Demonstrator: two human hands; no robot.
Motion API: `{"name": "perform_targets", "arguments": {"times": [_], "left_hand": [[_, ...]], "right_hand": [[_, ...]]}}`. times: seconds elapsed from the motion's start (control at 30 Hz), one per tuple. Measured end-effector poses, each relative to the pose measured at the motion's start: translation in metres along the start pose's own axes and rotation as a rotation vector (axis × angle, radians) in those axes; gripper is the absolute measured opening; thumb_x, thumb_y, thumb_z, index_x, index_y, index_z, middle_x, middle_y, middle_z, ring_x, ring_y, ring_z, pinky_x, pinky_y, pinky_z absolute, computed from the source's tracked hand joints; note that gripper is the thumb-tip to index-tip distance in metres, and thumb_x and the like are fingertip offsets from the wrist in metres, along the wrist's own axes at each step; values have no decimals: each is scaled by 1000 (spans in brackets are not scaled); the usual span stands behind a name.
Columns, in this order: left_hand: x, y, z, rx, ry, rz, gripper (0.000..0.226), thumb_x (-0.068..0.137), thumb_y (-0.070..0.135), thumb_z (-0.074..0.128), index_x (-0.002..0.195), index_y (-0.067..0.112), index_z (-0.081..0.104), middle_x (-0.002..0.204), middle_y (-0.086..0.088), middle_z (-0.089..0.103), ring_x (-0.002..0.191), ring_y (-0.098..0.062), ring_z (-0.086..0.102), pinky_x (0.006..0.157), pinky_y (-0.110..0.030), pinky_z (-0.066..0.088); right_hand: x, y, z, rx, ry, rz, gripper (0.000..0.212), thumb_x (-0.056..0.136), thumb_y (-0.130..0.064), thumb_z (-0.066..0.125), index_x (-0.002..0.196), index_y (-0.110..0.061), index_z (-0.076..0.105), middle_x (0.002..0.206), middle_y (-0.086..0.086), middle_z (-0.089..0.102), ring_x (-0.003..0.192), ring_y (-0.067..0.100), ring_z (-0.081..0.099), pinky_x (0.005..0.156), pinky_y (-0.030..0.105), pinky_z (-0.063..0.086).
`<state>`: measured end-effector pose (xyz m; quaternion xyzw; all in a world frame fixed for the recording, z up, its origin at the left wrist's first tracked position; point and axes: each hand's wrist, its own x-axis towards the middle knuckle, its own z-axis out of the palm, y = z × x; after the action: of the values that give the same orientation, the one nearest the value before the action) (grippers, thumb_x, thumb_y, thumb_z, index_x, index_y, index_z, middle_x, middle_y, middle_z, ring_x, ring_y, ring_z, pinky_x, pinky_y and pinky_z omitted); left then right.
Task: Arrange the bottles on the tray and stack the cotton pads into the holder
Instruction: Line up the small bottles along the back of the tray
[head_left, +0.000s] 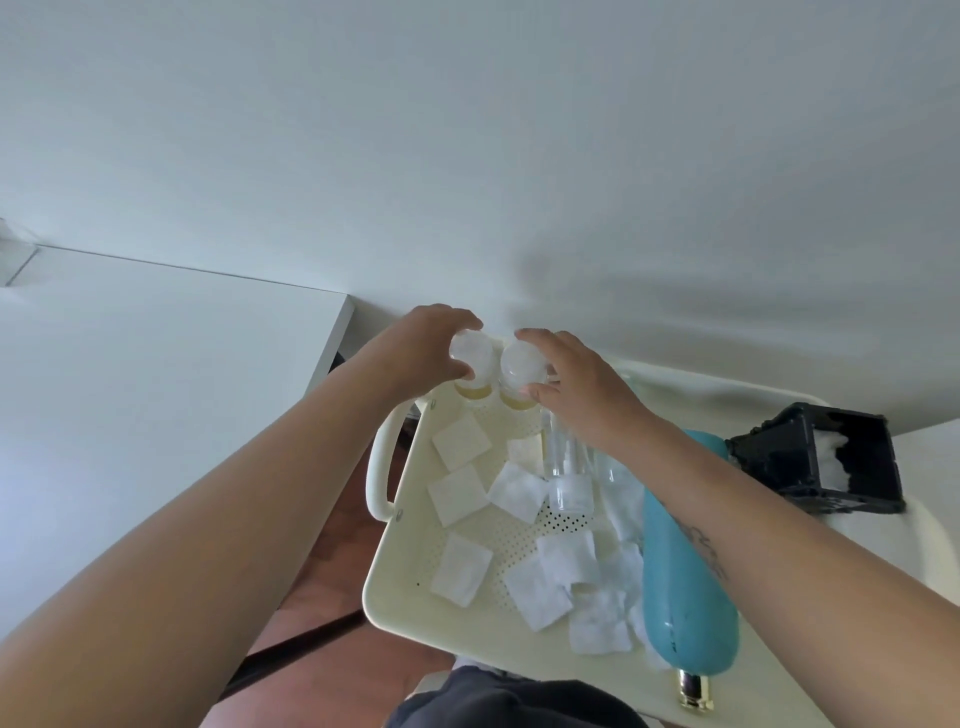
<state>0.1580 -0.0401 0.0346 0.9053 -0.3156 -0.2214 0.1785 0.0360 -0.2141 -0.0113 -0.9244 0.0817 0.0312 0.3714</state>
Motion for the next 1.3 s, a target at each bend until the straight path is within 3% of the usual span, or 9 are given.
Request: {"name": "perform_targets", "arguments": {"times": [0.2,0.37,0.47,0.63,0.73,0.83,0.93,1.13,1.3], "left_hand": [[-3,0,0,-28,5,-3,59,83,21,76,137,23,53,131,0,58,97,-11,51,90,-28,44],[-12,8,1,11,-1,4,66,84,23,75,143,24,45,136,-1,53,114,-16,53,95,-29,42],[-22,15,2,35,115,30,62,85,23,73,141,22,47,136,-2,52,112,-19,56,90,-33,48],[-46,32,20,-70,327,138,45,86,22,72,128,21,57,119,2,61,102,-17,59,78,-29,48],[-64,49,47,-78,300,230,35,87,24,71,120,21,61,111,3,64,97,-17,60,77,-33,52],[-74,60,78,10,260,307,31,87,23,71,117,16,66,111,0,67,100,-23,62,82,-35,51],[-80,64,104,74,150,344,35,86,22,72,120,14,66,116,-2,65,105,-27,59,84,-41,53],[-85,61,126,278,51,441,51,75,12,75,124,21,65,134,-2,60,117,-36,56,86,-48,56],[-80,53,141,439,36,503,62,67,14,84,124,28,64,138,-3,58,117,-39,58,89,-46,55]], "right_hand": [[-2,2,5,0,26,9,57,90,-17,61,140,-33,37,117,-2,50,96,21,57,87,42,52],[-8,2,-1,67,-14,42,68,90,-22,62,145,-41,27,129,-4,48,109,16,53,95,40,48],[-22,3,-8,112,40,59,69,90,-23,62,145,-43,26,134,-6,45,114,14,51,96,38,47],[-60,16,-14,94,211,111,53,93,-20,56,142,-30,39,132,-6,47,119,11,48,96,22,36],[-86,25,-8,42,259,172,47,95,-21,54,140,-25,42,136,-5,46,126,11,44,98,20,32],[-108,29,2,18,256,219,45,96,-23,53,140,-22,44,135,-4,47,125,13,45,99,23,37],[-120,28,15,-15,273,224,43,95,-19,53,138,-18,47,137,-1,46,127,17,45,100,29,41],[-121,27,29,-136,206,286,48,95,-12,52,142,-16,41,154,10,27,140,26,29,105,37,40],[-118,25,32,-258,157,289,44,88,1,56,130,-11,50,156,15,22,142,31,24,95,44,48]]}}
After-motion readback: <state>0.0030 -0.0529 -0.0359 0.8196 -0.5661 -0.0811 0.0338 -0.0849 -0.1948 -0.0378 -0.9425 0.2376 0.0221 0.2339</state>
